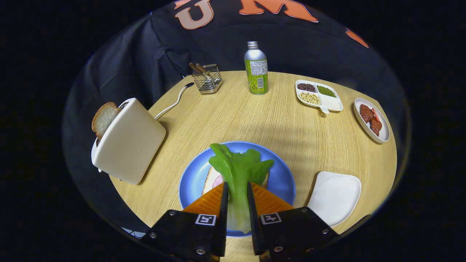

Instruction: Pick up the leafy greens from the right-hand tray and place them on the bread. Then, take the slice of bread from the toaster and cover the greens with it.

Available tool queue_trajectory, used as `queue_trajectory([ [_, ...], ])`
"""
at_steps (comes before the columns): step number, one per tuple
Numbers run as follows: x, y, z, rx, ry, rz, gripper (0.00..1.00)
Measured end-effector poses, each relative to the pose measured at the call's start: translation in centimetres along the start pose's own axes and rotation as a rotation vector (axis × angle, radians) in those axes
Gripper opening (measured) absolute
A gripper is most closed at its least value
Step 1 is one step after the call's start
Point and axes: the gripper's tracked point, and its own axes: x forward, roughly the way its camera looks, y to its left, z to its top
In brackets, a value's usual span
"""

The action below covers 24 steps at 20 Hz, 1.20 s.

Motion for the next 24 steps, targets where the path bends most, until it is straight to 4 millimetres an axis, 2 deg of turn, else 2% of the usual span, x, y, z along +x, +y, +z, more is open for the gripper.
queue_trajectory([
  [2, -0.2, 0.2, 0.1, -0.003, -0.005, 0.002, 0.4],
  [6, -0.7, 0.2, 0.4, -0.029, -0.007, -0.025, 0.5],
  [9, -1.6, 1.1, 1.9, -0.033, -0.038, -0.027, 0.55],
  [14, -4.2, 5.2, 4.9, -0.006, -0.076, 0.034, 0.65],
  [16, -5.1, 6.5, 6.3, -0.011, -0.093, 0.046, 0.66],
  [24, -7.0, 13.1, 10.7, -0.047, -0.128, 0.09, 0.81],
])
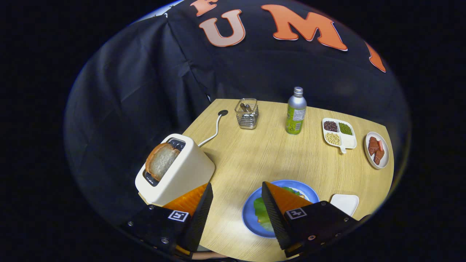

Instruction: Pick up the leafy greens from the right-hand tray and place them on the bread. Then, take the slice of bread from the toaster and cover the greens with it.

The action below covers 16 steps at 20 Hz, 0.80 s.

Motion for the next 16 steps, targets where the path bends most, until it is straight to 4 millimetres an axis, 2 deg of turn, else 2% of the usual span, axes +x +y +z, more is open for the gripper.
queue_trajectory([
  [4, 0.4, 4.7, 1.6, -0.022, 0.007, 0.038, 0.86],
  [9, 1.5, 10.4, 2.7, -0.059, 0.041, 0.073, 0.86],
  [14, 3.4, 14.7, 3.2, -0.063, 0.112, 0.058, 0.86],
  [16, 4.3, 15.5, 2.9, -0.061, 0.166, 0.052, 0.86],
])
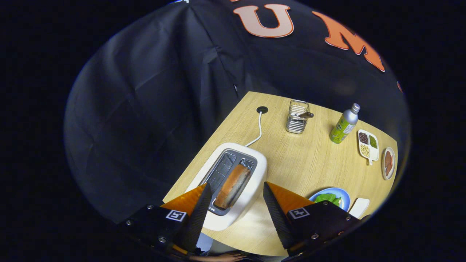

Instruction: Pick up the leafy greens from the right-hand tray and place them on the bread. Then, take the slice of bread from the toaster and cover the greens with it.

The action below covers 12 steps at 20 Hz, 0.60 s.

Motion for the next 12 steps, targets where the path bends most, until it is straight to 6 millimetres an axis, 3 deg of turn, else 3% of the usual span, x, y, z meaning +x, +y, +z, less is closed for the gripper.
queue_trajectory([
  [2, 0.9, 1.4, -0.8, 0.018, 0.067, 0.028, 0.86],
  [7, 3.1, 1.3, -0.7, 0.031, 0.111, -0.03, 0.79],
  [12, 5.0, 0.8, -1.0, 0.051, 0.152, -0.103, 0.62],
])
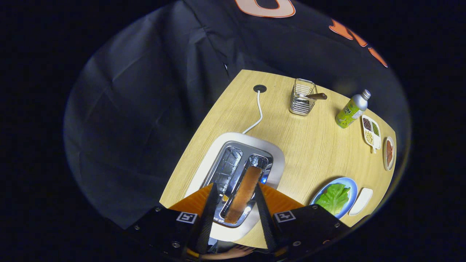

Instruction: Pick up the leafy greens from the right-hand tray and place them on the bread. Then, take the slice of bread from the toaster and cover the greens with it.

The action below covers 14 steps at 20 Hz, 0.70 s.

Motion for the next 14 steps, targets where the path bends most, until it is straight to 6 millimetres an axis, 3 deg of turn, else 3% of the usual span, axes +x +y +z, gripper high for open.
queue_trajectory([
  [4, 0.5, -0.3, -0.1, -0.009, 0.01, -0.042, 0.43],
  [6, 0.7, -0.6, -0.1, -0.02, 0.008, -0.057, 0.39],
  [10, 0.0, -1.1, -0.4, -0.021, 0.016, -0.04, 0.22],
  [13, -1.1, -1.3, 0.0, -0.001, -0.014, 0.0, 0.22],
  [14, -1.7, -1.3, 0.2, 0.012, -0.03, 0.017, 0.18],
])
